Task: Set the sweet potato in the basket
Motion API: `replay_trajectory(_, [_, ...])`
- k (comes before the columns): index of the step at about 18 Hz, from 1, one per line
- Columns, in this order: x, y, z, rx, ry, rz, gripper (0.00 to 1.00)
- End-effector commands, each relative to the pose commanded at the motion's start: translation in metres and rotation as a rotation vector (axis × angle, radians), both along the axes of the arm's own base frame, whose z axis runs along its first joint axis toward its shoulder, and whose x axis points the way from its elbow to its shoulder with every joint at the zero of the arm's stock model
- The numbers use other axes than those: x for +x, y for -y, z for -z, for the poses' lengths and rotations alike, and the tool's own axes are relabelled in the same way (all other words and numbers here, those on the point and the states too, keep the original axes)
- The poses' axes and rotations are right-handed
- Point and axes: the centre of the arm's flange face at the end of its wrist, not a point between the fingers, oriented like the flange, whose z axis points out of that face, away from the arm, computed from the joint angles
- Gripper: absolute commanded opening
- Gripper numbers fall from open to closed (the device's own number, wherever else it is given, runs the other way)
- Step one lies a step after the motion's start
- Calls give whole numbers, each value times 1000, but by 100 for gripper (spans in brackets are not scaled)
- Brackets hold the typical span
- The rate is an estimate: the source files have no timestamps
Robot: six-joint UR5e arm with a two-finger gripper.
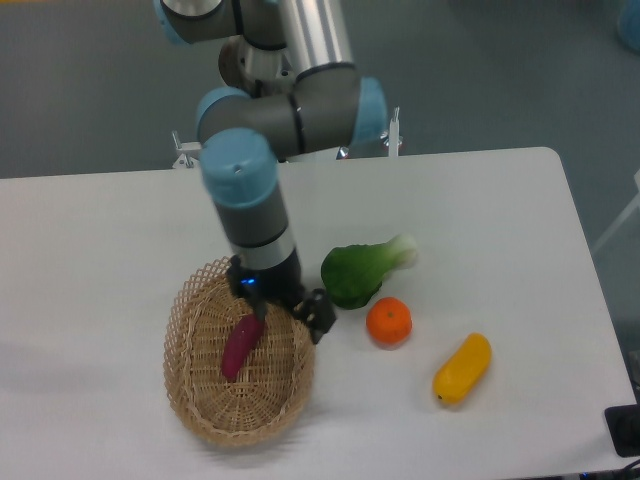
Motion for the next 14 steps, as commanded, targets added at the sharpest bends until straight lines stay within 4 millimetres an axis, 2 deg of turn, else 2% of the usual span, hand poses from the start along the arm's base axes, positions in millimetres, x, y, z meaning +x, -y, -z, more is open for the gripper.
replay_trajectory(3, [-29, 25, -19, -41, 28, 44, 100])
replay_trajectory(6, [-46, 40, -35, -22, 35, 77, 100])
replay_trajectory(14, [-53, 55, -47, -50, 37, 146, 100])
